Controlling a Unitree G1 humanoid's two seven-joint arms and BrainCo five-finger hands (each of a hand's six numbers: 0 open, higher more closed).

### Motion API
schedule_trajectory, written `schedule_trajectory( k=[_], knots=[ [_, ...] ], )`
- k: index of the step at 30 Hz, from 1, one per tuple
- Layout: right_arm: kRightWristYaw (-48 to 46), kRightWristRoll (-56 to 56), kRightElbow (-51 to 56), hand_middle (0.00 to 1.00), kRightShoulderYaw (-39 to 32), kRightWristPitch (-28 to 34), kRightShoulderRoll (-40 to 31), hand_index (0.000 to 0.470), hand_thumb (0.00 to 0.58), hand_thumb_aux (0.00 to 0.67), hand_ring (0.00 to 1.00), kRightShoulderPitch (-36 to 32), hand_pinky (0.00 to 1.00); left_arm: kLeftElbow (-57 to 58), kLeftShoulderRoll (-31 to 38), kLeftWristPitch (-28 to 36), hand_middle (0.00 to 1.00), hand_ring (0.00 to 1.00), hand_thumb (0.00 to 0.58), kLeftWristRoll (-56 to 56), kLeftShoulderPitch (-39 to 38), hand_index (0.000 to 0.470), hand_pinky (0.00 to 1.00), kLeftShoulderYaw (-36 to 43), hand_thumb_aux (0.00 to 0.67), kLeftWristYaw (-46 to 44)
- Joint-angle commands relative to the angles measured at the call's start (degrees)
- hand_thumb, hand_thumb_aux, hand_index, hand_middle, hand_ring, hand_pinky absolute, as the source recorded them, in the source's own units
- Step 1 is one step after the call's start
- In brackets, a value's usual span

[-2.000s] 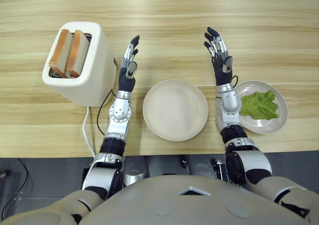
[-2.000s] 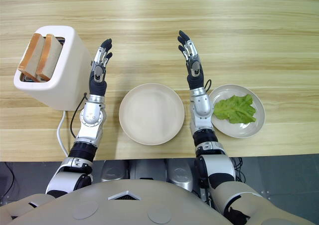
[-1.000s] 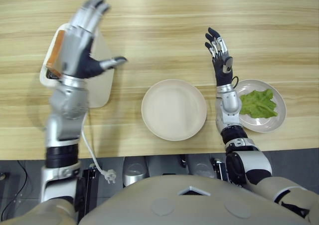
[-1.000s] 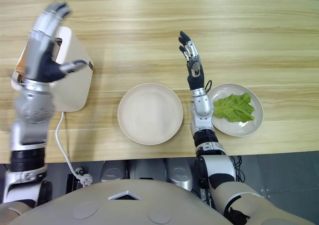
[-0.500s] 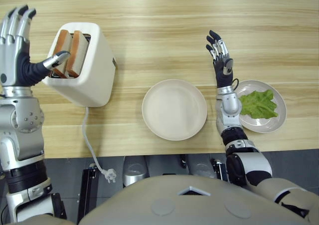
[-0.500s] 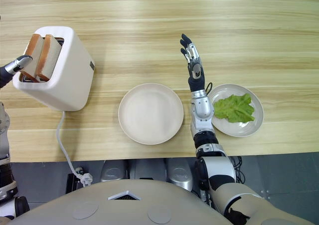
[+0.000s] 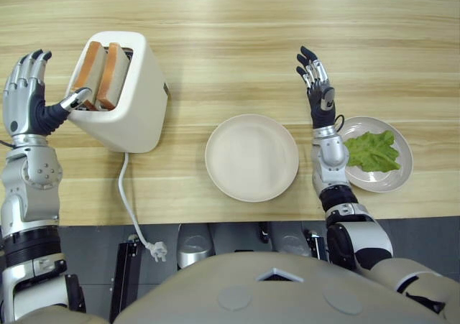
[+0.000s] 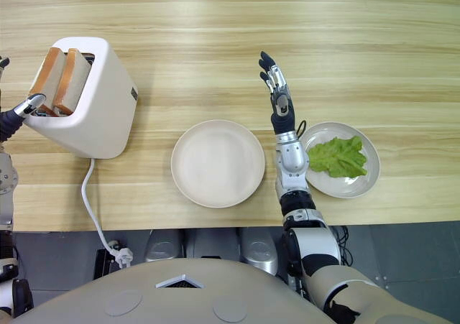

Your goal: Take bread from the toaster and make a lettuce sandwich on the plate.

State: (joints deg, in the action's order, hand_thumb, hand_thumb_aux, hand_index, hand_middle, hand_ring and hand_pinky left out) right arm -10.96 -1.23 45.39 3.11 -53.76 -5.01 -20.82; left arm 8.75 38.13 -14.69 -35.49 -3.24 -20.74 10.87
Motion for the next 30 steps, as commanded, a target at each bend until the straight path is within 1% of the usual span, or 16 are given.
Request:
schedule_trajectory(
  k=[1, 11, 12, 13, 14, 15, 16, 17, 18, 19, 20, 21, 25, 27, 28, 30],
  knots=[
    [0.13, 0.11, -0.46, 0.00, -0.14, 0.46, -0.20, 0.000, 0.000, 0.000, 0.00, 0.63, 0.00, 0.68, 1.28, 0.31, 0.00, 0.00, 0.000, -2.21, -0.52, 0.000, 0.00, 2.88, 0.000, 1.36],
    [0.39, 0.26, -0.89, 0.00, -0.08, 0.50, -0.39, 0.000, 0.000, 0.000, 0.00, 1.02, 0.00, -1.66, 1.78, 1.55, 0.00, 0.00, 0.000, -4.36, 0.34, 0.000, 0.00, 8.04, 0.000, 2.26],
    [0.42, 0.28, -0.97, 0.00, -0.10, 0.53, -0.39, 0.000, 0.000, 0.000, 0.00, 1.07, 0.00, -1.53, 1.81, 1.62, 0.00, 0.00, 0.049, -4.27, 0.48, 0.020, 0.00, 8.27, 0.029, 2.27],
    [0.42, 0.29, -1.04, 0.00, -0.13, 0.57, -0.38, 0.000, 0.000, 0.000, 0.00, 1.09, 0.00, -1.42, 1.79, 1.63, 0.00, 0.00, 0.209, -4.10, 0.57, 0.092, 0.00, 8.40, 0.134, 2.30],
    [0.43, 0.31, -1.08, 0.00, -0.15, 0.60, -0.38, 0.000, 0.000, 0.000, 0.00, 1.11, 0.00, -1.34, 1.76, 1.59, 0.00, 0.00, 0.349, -3.93, 0.64, 0.170, 0.00, 8.48, 0.247, 2.35],
    [0.44, 0.32, -1.09, 0.00, -0.16, 0.61, -0.38, 0.000, 0.000, 0.000, 0.00, 1.11, 0.00, -1.25, 1.75, 1.55, 0.00, 0.00, 0.456, -3.81, 0.69, 0.247, 0.00, 8.53, 0.360, 2.41],
    [0.45, 0.30, -1.10, 0.00, -0.15, 0.61, -0.39, 0.000, 0.000, 0.000, 0.00, 1.13, 0.00, -1.14, 1.72, 1.50, 0.00, 0.00, 0.478, -3.67, 0.77, 0.267, 0.00, 8.56, 0.389, 2.49],
    [0.48, 0.30, -1.10, 0.00, -0.14, 0.61, -0.40, 0.000, 0.000, 0.000, 0.00, 1.15, 0.00, -0.91, 1.65, 1.41, 0.00, 0.00, 0.478, -3.39, 0.93, 0.267, 0.00, 8.55, 0.389, 2.59],
    [0.52, 0.33, -1.10, 0.00, -0.13, 0.60, -0.42, 0.000, 0.000, 0.000, 0.00, 1.16, 0.00, -0.65, 1.70, 1.44, 0.00, 0.00, 0.494, -3.14, 1.09, 0.283, 0.00, 8.56, 0.413, 2.67],
    [0.53, 0.33, -1.09, 0.00, -0.13, 0.60, -0.43, 0.000, 0.000, 0.000, 0.00, 1.17, 0.00, -0.36, 1.76, 1.49, 0.00, 0.00, 0.494, -2.81, 1.21, 0.283, 0.00, 8.42, 0.413, 2.81],
    [0.51, 0.34, -1.05, 0.00, -0.16, 0.61, -0.43, 0.000, 0.000, 0.000, 0.00, 1.15, 0.00, -0.22, 1.86, 1.55, 0.00, 0.00, 0.464, -2.40, 1.19, 0.254, 0.00, 8.11, 0.370, 2.97],
    [0.49, 0.37, -1.00, 0.00, -0.19, 0.61, -0.45, 0.000, 0.000, 0.000, 0.00, 1.10, 0.00, -0.31, 2.01, 1.75, 0.00, 0.00, 0.447, -2.18, 1.05, 0.240, 0.00, 7.76, 0.349, 3.11],
    [0.52, 0.47, -0.82, 0.00, -0.22, 0.52, -0.57, 0.000, 0.000, 0.000, 0.00, 1.03, 0.00, -1.01, 2.21, 1.91, 0.00, 0.00, 0.408, -0.80, 0.67, 0.209, 0.00, 6.78, 0.305, 3.29],
    [0.53, 0.56, -0.64, 0.00, -0.24, 0.47, -0.62, 0.000, 0.000, 0.000, 0.00, 0.98, 0.00, -1.55, 2.12, 2.07, 0.00, 0.00, 0.413, -0.14, 0.55, 0.213, 0.00, 6.49, 0.310, 3.01],
    [0.58, 0.64, -0.58, 0.00, -0.24, 0.43, -0.66, 0.000, 0.000, 0.000, 0.00, 0.96, 0.00, -1.79, 2.03, 2.10, 0.00, 0.00, 0.429, 0.15, 0.55, 0.225, 0.00, 6.45, 0.328, 2.91],
    [0.62, 0.74, -0.49, 0.00, -0.27, 0.39, -0.69, 0.000, 0.000, 0.000, 0.00, 0.89, 0.00, -2.15, 1.89, 2.16, 0.00, 0.00, 0.422, 0.73, 0.49, 0.220, 0.00, 6.57, 0.321, 2.69]
  ],
)
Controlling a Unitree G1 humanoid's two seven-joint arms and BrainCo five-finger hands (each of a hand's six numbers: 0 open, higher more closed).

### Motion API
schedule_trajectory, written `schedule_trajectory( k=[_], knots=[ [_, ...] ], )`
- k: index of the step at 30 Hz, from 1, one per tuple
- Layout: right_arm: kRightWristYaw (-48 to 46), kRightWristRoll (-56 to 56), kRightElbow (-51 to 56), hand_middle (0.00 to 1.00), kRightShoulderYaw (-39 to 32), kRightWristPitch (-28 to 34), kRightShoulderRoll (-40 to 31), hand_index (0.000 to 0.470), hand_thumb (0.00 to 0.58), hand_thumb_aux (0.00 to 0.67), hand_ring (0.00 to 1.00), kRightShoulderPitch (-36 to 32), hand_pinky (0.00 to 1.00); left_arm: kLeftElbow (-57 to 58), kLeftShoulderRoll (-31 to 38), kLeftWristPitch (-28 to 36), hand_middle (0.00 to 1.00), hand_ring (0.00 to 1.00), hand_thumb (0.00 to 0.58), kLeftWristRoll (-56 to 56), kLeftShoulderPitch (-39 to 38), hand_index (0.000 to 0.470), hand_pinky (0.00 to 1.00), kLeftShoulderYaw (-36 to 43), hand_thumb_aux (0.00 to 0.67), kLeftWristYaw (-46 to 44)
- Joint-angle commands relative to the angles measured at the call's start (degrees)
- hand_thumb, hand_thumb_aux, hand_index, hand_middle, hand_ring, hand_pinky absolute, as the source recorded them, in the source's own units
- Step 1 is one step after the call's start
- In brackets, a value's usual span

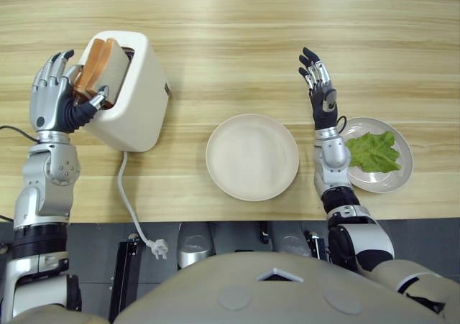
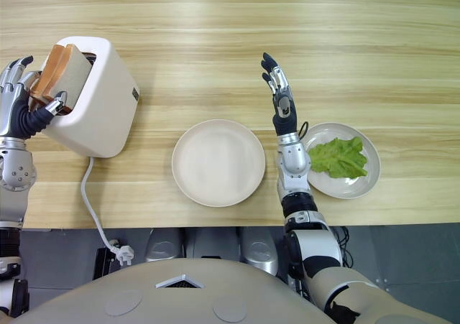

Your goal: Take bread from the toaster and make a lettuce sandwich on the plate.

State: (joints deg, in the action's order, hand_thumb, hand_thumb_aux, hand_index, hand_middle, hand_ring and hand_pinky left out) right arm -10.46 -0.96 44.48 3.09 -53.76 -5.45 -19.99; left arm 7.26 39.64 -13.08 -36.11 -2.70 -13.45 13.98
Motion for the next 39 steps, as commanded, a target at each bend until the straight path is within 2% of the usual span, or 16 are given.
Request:
schedule_trajectory(
  k=[1, 5, 6, 7, 8, 9, 10, 11, 12, 13, 21, 36, 37, 38, 39],
  knots=[
    [0.14, 0.50, 0.47, 0.00, -0.27, 0.38, -0.25, 0.000, 0.000, 0.000, 0.00, 0.03, 0.00, -0.83, 0.28, 0.57, 0.00, 0.00, 0.417, 1.53, -0.10, 0.216, 0.00, -0.53, 0.315, -0.50],
    [0.23, 0.72, 0.54, 0.00, -0.31, 0.37, -0.24, 0.000, 0.000, 0.000, 0.00, -0.03, 0.00, -1.09, -0.20, 0.57, 0.00, 0.00, 0.443, 2.60, -0.23, 0.236, 0.00, -0.16, 0.344, -0.92],
    [0.28, 0.77, 0.51, 0.00, -0.29, 0.37, -0.23, 0.000, 0.000, 0.000, 0.00, 0.00, 0.00, -1.03, -0.25, 0.53, 0.00, 0.00, 0.438, 2.91, -0.18, 0.233, 0.00, -0.17, 0.339, -1.03],
    [0.35, 0.84, 0.51, 0.00, -0.28, 0.36, -0.22, 0.000, 0.000, 0.000, 0.00, 0.01, 0.00, -1.04, -0.32, 0.46, 0.00, 0.00, 0.405, 3.37, -0.19, 0.207, 0.00, -0.31, 0.302, -1.10],
    [0.37, 0.87, 0.53, 0.00, -0.30, 0.37, -0.20, 0.000, 0.000, 0.000, 0.00, -0.01, 0.00, -1.18, -0.31, 0.54, 0.00, 0.00, 0.271, 3.79, -0.34, 0.124, 0.00, -0.62, 0.181, -1.11],
    [0.38, 0.89, 0.55, 0.00, -0.31, 0.37, -0.19, 0.000, 0.000, 0.000, 0.00, -0.03, 0.00, -1.29, -0.27, 0.62, 0.00, 0.00, 0.187, 4.09, -0.45, 0.081, 0.00, -0.83, 0.118, -1.11],
    [0.39, 0.92, 0.58, 0.00, -0.32, 0.37, -0.19, 0.000, 0.000, 0.000, 0.00, -0.05, 0.00, -1.30, -0.30, 0.63, 0.00, 0.00, 0.187, 4.58, -0.53, 0.081, 0.00, -1.11, 0.118, -1.08],
    [0.41, 0.96, 0.60, 0.00, -0.33, 0.38, -0.20, 0.000, 0.000, 0.000, 0.00, -0.07, 0.00, -1.23, -0.34, 0.57, 0.00, 0.00, 0.040, 5.11, -0.56, 0.016, 0.00, -1.41, 0.024, -1.11],
    [0.43, 0.98, 0.62, 0.00, -0.31, 0.39, -0.20, 0.000, 0.000, 0.000, 0.00, -0.09, 0.00, -1.16, -0.27, 0.57, 0.00, 0.00, 0.040, 5.33, -0.62, 0.016, 0.00, -1.65, 0.024, -1.06],
    [0.44, 1.00, 0.66, 0.00, -0.30, 0.40, -0.19, 0.000, 0.000, 0.000, 0.00, -0.11, 0.00, -1.01, -0.22, 0.46, 0.00, 0.00, 0.000, 5.66, -0.68, 0.000, 0.00, -1.97, 0.000, -0.90],
    [0.46, 1.12, 1.01, 0.00, -0.30, 0.41, -0.25, 0.000, 0.000, 0.000, 0.00, -0.31, 0.00, 0.01, -0.05, -0.95, 0.00, 0.00, 0.000, 9.90, -1.43, 0.000, 0.00, -5.17, 0.000, -0.48],
    [0.66, 1.25, 1.15, 0.00, -0.39, 0.32, -0.24, 0.000, 0.000, 0.000, 0.00, -0.37, 0.00, 6.42, 1.91, 0.00, 0.00, 0.00, 0.000, 7.07, -1.58, 0.000, 0.00, -3.71, 0.000, -0.10],
    [0.67, 1.26, 1.12, 0.00, -0.40, 0.31, -0.24, 0.000, 0.000, 0.000, 0.00, -0.34, 0.00, 6.54, 1.97, 0.06, 0.00, 0.00, 0.357, 6.96, -1.59, 0.175, 0.00, -3.62, 0.255, -0.09],
    [0.67, 1.26, 1.10, 0.00, -0.40, 0.30, -0.25, 0.000, 0.000, 0.000, 0.00, -0.33, 0.00, 6.63, 2.04, 0.10, 0.00, 0.00, 0.470, 6.74, -1.62, 0.260, 0.00, -3.47, 0.378, -0.07],
    [0.67, 1.27, 1.07, 0.00, -0.42, 0.30, -0.25, 0.000, 0.000, 0.000, 0.00, -0.31, 0.00, 6.80, 2.05, -0.02, 0.00, 0.00, 0.470, 6.73, -1.63, 0.260, 0.00, -3.22, 0.378, -0.15]
  ],
)
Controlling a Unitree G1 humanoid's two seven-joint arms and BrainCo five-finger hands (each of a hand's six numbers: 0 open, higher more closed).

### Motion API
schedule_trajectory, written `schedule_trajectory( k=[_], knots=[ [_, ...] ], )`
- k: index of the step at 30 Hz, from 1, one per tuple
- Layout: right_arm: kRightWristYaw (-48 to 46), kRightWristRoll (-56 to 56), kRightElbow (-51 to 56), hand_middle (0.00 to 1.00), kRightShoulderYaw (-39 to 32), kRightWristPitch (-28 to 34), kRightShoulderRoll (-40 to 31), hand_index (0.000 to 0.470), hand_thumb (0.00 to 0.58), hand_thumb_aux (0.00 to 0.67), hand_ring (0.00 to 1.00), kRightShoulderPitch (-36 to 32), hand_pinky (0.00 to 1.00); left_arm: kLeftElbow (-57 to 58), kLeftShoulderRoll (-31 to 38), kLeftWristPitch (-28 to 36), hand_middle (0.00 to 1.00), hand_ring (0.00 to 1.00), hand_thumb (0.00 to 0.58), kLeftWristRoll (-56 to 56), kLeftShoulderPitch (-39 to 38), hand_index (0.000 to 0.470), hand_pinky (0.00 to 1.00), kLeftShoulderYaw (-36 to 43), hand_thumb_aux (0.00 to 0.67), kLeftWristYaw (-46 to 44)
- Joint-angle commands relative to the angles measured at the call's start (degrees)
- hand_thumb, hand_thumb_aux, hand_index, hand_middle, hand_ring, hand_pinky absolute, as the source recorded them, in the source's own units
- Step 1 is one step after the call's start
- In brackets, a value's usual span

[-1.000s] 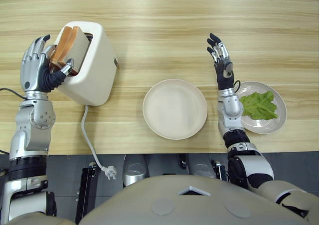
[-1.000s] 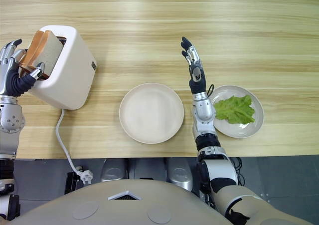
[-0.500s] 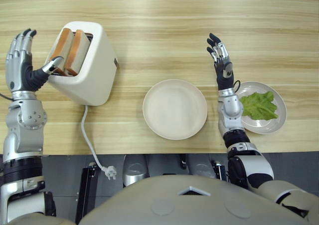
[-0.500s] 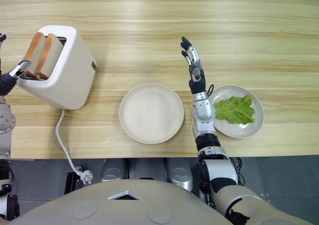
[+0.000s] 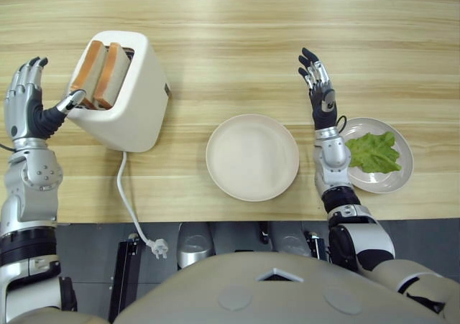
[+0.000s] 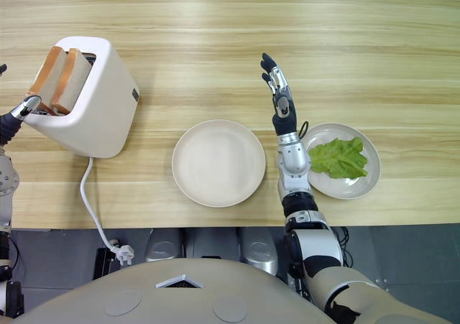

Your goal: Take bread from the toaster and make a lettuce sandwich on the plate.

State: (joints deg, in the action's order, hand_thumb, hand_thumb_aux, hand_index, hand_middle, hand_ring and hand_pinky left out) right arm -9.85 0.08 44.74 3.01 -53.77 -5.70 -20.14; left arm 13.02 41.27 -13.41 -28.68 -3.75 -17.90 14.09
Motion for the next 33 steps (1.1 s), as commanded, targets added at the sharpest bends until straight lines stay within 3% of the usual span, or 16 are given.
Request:
schedule_trajectory(
  k=[1, 5, 17, 18, 19, 33],
  knots=[
    [0.07, 0.26, 0.80, 0.00, -0.36, 0.31, 0.01, 0.000, 0.000, 0.000, 0.00, -0.16, 0.00, 1.16, 0.41, 0.19, 0.00, 0.00, 0.484, -0.69, -0.59, 0.272, 0.00, 1.44, 0.397, -0.30],
    [0.11, 0.43, 0.86, 0.00, -0.46, 0.30, 0.03, 0.000, 0.000, 0.000, 0.00, -0.24, 0.00, 1.90, 0.33, -0.50, 0.00, 0.00, 0.449, -0.52, -0.42, 0.242, 0.00, 2.42, 0.352, -0.49],
    [1.29, 2.61, 1.91, 0.00, -0.98, -0.08, -0.40, 0.000, 0.000, 0.000, 0.00, -0.67, 0.00, 0.35, -1.50, -0.65, 0.00, 0.00, 0.482, -0.20, 2.03, 0.271, 0.00, 6.03, 0.394, -1.39],
    [1.46, 2.80, 2.09, 0.00, -1.05, -0.15, -0.41, 0.000, 0.000, 0.000, 0.00, -0.76, 0.00, -0.14, -1.64, -0.54, 0.00, 0.00, 0.500, -0.17, 2.11, 0.289, 0.00, 5.99, 0.420, -1.37],
    [1.64, 2.93, 2.24, 0.00, -1.12, -0.21, -0.43, 0.000, 0.000, 0.000, 0.00, -0.84, 0.00, -0.63, -1.90, -0.45, 0.00, 0.00, 0.580, 0.30, 2.29, 0.458, 0.00, 5.56, 0.667, -1.36],
    [2.95, 3.33, 3.86, 0.00, -1.55, -0.91, -0.54, 0.000, 0.000, 0.000, 0.00, -1.74, 0.00, -6.08, -1.07, 1.70, 0.00, 0.00, 0.580, -0.16, 7.16, 0.460, 0.00, 2.41, 0.670, 0.96]
  ],
)
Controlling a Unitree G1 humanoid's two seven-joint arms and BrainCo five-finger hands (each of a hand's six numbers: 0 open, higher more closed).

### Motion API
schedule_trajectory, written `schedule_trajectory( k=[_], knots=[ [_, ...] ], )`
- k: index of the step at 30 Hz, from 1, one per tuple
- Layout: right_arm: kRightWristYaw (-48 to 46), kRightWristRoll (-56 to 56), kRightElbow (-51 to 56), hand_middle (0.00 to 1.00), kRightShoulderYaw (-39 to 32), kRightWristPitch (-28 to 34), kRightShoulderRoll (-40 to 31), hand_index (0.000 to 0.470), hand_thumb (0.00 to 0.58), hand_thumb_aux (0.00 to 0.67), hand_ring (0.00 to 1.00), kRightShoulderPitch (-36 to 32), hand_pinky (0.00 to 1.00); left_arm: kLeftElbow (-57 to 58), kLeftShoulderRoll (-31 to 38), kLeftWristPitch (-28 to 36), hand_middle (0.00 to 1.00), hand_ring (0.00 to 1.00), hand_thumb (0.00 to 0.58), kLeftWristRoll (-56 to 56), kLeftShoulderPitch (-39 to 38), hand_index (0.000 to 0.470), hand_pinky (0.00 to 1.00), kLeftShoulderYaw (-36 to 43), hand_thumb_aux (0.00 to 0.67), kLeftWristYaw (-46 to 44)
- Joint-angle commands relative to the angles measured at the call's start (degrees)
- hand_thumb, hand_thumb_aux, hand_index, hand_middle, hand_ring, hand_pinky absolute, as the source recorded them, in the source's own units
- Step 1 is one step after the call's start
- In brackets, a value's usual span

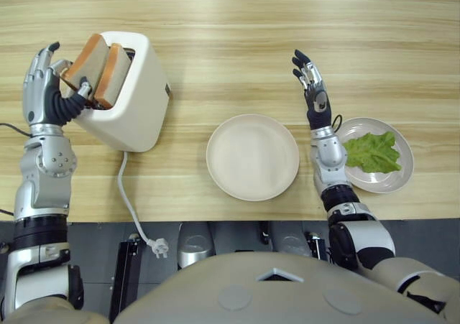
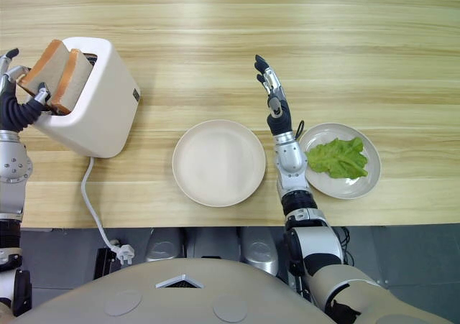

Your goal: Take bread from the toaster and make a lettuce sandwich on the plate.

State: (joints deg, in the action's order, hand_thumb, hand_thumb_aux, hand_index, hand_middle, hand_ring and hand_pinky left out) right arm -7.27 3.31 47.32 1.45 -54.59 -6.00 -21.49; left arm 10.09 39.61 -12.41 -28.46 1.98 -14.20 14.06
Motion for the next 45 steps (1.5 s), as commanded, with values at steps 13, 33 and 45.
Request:
schedule_trajectory(
  k=[13, 33, 45],
  knots=[
    [2.48, -0.63, 3.23, 0.00, 0.94, -1.03, -0.19, 0.000, 0.000, 0.000, 0.00, -2.41, 0.00, -23.39, 1.73, 5.96, 0.00, 0.00, 0.580, -1.09, 6.06, 0.460, 0.00, -4.89, 0.670, -2.93],
    [5.63, -3.61, 3.32, 0.00, 7.75, -3.20, -6.44, 0.000, 0.000, 0.000, 0.00, -7.50, 0.00, -23.71, -20.17, 8.29, 1.00, 1.00, 0.580, 19.13, 10.95, 0.460, 1.00, 22.73, 0.670, -27.47],
    [6.76, -1.05, 3.64, 0.00, 9.36, -2.04, -15.56, 0.000, 0.000, 0.000, 0.00, -4.42, 0.00, -13.54, -23.65, 11.83, 1.00, 1.00, 0.580, 22.76, 3.32, 0.460, 1.00, 30.32, 0.670, -37.48]
  ],
)
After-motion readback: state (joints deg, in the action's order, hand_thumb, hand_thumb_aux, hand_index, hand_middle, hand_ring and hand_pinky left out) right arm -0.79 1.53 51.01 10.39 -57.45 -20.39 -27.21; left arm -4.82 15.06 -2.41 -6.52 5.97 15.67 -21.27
